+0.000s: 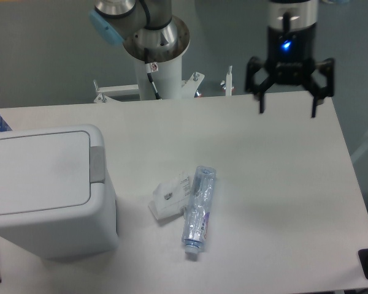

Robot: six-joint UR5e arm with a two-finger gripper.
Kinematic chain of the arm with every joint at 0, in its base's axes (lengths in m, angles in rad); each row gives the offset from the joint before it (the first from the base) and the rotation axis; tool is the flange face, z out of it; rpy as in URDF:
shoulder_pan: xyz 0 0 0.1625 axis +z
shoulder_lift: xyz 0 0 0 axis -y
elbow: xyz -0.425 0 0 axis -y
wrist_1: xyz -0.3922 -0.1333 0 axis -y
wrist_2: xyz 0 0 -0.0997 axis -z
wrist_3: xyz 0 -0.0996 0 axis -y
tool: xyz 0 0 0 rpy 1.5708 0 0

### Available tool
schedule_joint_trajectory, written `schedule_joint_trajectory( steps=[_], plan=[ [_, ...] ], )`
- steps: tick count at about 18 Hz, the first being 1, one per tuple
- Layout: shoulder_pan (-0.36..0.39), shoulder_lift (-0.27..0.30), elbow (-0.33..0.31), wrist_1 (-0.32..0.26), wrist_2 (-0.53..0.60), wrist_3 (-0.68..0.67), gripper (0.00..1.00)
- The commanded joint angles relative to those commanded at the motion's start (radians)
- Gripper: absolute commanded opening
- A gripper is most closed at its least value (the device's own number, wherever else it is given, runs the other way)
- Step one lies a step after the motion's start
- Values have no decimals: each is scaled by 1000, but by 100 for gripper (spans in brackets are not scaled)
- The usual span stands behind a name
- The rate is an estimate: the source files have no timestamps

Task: Open the trash can
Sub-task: 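Move the open gripper over to the white trash can lid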

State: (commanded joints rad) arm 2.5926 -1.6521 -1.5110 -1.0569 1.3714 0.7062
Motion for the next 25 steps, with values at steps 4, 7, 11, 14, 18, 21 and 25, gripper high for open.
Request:
schedule_joint_trajectory(
  steps=[4, 7, 11, 14, 18, 21, 25],
  plan=[
    [-101, -8, -11, -5, -12, -261, 100],
    [-137, -26, -6, -5, -113, -419, 100],
    [-141, -34, -6, -6, -247, -522, 100],
    [-181, -41, -14, -8, -245, -557, 100],
    [-223, -52, -21, -8, -244, -603, 100],
    [-241, -60, -21, -5, -241, -617, 100],
    [-252, -60, -23, -3, -241, -617, 100]
  ],
)
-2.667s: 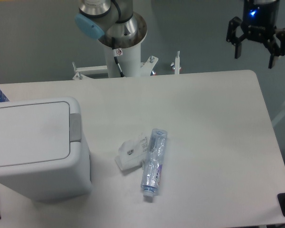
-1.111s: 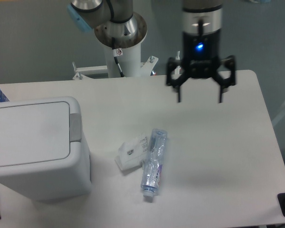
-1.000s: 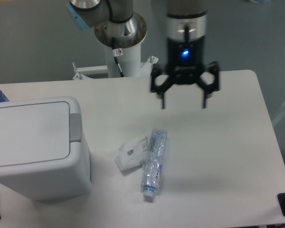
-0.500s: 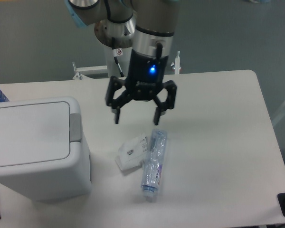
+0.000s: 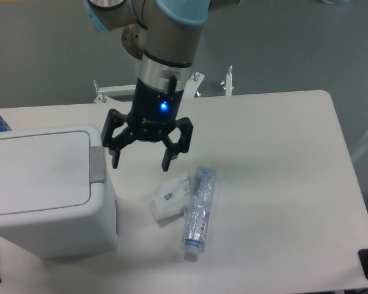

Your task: Open the trash can

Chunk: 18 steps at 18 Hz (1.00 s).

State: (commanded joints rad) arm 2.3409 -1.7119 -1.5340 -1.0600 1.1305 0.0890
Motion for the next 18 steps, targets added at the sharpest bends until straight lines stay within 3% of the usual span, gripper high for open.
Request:
schedule_joint_trajectory(
  steps=[18],
  plan=[
    [-18, -6, -29, 5, 3, 2, 100]
  ],
)
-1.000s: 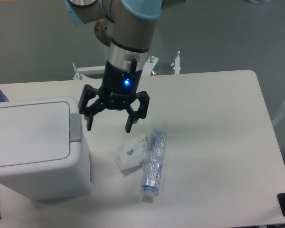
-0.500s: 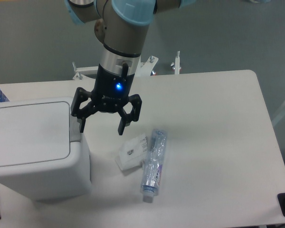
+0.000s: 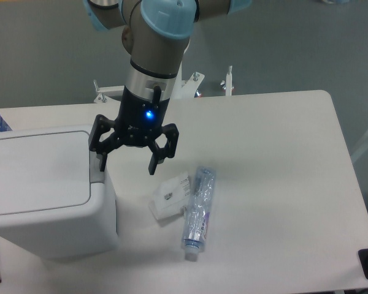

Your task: Open the trash can

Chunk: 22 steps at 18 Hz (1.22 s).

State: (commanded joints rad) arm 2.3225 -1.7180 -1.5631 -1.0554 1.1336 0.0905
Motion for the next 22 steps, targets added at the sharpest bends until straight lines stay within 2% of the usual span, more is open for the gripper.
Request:
schedule_joint_trajectory(
  steps=[22],
  plan=[
    [-8, -2, -14, 6, 0, 2, 100]
  ],
)
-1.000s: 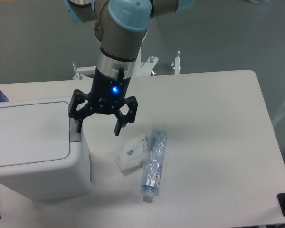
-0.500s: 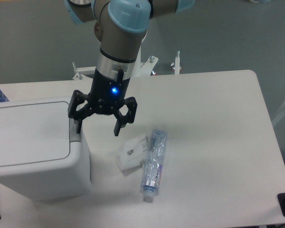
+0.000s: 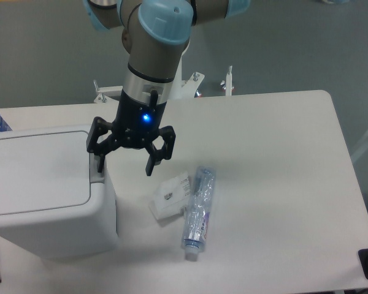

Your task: Open the trash can

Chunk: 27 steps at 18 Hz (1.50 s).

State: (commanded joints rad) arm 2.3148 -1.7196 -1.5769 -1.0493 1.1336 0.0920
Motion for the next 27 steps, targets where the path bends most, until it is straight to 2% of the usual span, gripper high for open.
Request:
schedule_joint_trajectory(
  steps=[27],
  plan=[
    [-2, 0, -15, 9, 0, 5, 100]
  ],
)
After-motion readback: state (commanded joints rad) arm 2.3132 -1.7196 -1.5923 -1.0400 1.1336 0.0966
